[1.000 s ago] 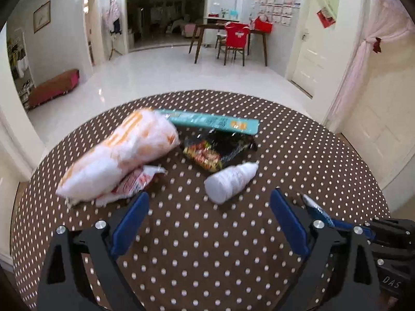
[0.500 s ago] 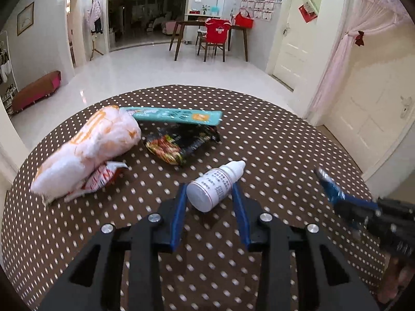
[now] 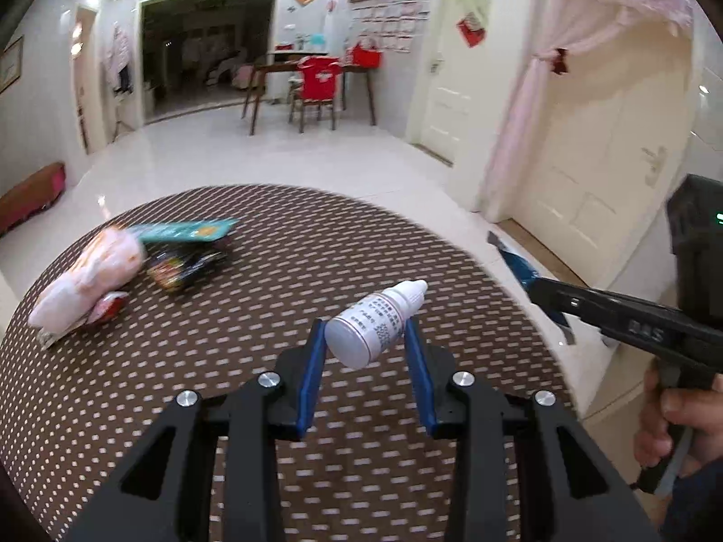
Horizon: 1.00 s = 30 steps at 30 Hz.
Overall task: Collect trash
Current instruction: 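Carry both items to the blue bucket and open both grippers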
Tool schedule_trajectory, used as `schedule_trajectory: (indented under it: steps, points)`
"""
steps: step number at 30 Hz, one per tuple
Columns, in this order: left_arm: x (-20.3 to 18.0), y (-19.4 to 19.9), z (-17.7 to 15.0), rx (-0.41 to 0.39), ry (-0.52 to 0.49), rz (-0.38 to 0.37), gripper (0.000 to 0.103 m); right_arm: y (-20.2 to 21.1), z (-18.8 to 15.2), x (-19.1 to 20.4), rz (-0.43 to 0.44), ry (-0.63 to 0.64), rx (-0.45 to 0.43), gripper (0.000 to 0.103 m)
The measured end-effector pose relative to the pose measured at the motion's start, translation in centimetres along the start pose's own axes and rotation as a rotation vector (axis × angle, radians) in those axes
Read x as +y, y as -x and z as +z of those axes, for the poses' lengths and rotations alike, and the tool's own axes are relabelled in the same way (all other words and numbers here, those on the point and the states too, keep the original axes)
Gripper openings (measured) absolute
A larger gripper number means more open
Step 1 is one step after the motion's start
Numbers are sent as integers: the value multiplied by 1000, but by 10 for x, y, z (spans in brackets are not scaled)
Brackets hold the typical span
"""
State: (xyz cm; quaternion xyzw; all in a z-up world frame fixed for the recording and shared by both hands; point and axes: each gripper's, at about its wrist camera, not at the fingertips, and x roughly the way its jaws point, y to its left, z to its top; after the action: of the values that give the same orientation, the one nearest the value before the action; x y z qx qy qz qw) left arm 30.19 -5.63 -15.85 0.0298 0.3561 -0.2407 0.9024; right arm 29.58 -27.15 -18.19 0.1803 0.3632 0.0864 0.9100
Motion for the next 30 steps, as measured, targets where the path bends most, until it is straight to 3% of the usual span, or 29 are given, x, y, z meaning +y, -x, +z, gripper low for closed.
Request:
schedule_trajectory:
  steps: [7,12,18,27,28,29,30]
  points:
    - [-63,-6,6,0,-73,-92,34,32,0,-74,-60,-104,-42,13]
    - [-111,-20,4,18,-122,-152,34,40,-12,-141,-129,-196,-25,13]
    - [-161,-50,0,74,-169,-205,34,16,-42,-219,-162,-341,63,13]
    - [-227,-109,-1,190,-204,-219,34,-29,-68,-282,-124,-478,148,18]
    - [-234,-118,-3,206,-211,-207,34,-34,-70,-289,-116,-502,160,42]
    - [-236,-123,-6,217,-214,-201,34,-38,-73,-297,-112,-527,169,74]
    - [-243,-135,-9,240,-212,-198,34,-40,-74,-305,-117,-551,169,79]
